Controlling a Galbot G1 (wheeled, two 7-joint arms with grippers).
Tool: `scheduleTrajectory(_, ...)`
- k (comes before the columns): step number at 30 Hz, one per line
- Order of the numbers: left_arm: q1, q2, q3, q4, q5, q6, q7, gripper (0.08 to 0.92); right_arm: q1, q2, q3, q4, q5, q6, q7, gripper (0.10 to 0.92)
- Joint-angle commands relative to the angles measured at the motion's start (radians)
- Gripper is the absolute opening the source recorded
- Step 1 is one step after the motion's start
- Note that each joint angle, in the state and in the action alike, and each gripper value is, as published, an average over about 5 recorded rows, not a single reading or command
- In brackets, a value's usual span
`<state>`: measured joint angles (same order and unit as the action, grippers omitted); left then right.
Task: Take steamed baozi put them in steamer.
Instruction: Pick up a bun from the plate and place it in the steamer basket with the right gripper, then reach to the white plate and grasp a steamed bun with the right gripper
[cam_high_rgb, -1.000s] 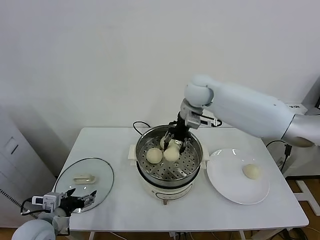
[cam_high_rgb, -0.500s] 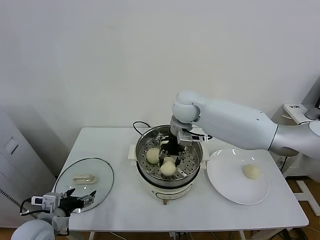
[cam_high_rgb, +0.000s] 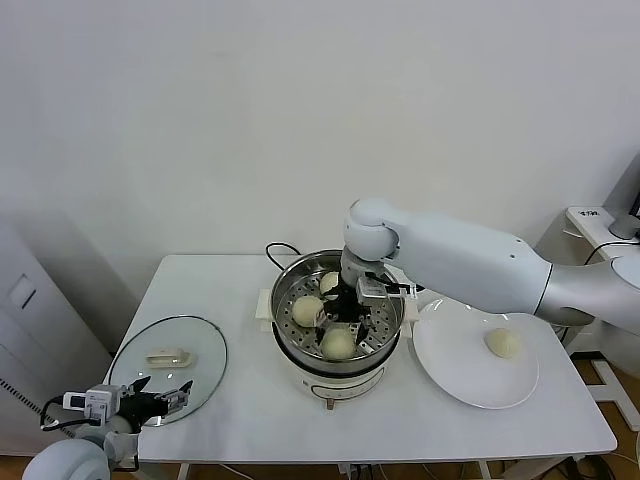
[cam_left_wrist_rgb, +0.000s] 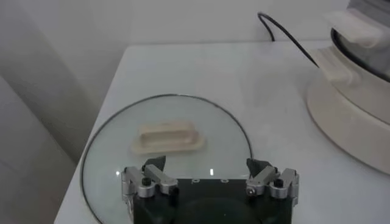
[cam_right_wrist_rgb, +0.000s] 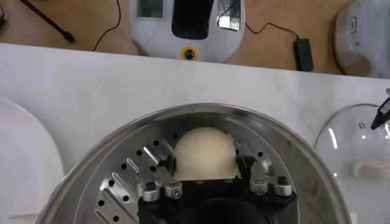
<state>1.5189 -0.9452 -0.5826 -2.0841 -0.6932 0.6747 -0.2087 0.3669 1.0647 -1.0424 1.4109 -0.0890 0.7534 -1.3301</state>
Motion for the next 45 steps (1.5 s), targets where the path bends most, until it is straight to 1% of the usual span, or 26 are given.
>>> scheduleTrajectory(1,0.001,0.002,-0.002,0.002,0.0,0.0,0.001,0.823,0.031,-0.033,0.066,-0.029,-0.002,-0.025,0.005,0.81)
scheduleTrajectory(4,0.001,0.005,-0.004,0.004,-0.001,-0.002,0.002,0.823,0.071,-0.072,0.107,-0.1,0.027,-0.088,-0.001,0.821)
scheduleTrajectory(8,0.003,0.005,-0.008,0.004,-0.002,-0.004,0.002,0.823,0.118,-0.13,0.126,-0.221,0.068,-0.208,-0.011,0.822)
scheduleTrajectory(13,0.008,0.003,-0.012,-0.003,-0.003,-0.003,0.002,0.823,0.15,-0.199,0.097,-0.367,0.13,-0.356,-0.041,0.823)
scheduleTrajectory(16,0.01,0.002,-0.014,-0.003,-0.003,-0.004,0.002,0.823,0.151,-0.231,0.069,-0.448,0.164,-0.402,-0.058,0.823)
scheduleTrajectory(23,0.011,0.002,-0.019,-0.003,-0.006,-0.006,0.003,0.823,0.119,-0.301,0.029,-0.542,0.16,-0.431,-0.089,0.823)
scheduleTrajectory(32,0.007,0.002,-0.017,-0.004,-0.006,-0.005,0.003,0.823,-0.058,-0.382,0.137,-0.576,0.052,-0.42,-0.057,0.823)
scheduleTrajectory(45,0.008,0.001,-0.015,-0.008,-0.006,-0.002,0.002,0.823,-0.304,-0.351,0.397,-0.68,-0.157,-0.368,0.006,0.823)
